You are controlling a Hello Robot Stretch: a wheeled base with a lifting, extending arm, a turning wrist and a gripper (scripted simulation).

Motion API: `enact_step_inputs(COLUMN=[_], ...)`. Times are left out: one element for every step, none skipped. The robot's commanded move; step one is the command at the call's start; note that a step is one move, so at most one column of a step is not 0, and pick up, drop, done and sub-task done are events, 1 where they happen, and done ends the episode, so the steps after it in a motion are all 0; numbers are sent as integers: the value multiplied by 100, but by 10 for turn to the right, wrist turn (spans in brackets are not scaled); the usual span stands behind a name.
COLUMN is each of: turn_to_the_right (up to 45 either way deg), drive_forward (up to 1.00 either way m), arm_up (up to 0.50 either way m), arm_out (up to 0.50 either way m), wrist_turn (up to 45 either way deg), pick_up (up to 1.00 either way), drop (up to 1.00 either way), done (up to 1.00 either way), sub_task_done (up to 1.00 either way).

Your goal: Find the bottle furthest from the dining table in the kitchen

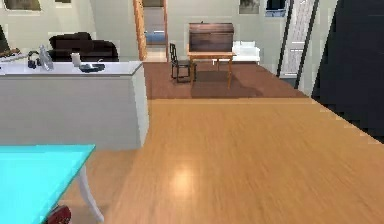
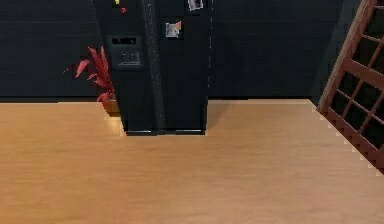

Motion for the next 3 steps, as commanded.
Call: enact_step_inputs(turn_to_the_right=[0,-30,0], drive_forward=[100,0,100], arm_up=[0,0,0], arm_out=[0,0,0], wrist_turn=[0,0,0], pick_up=[0,0,0], drop=[0,0,0], done=[0,0,0], sub_task_done=[0,0,0])
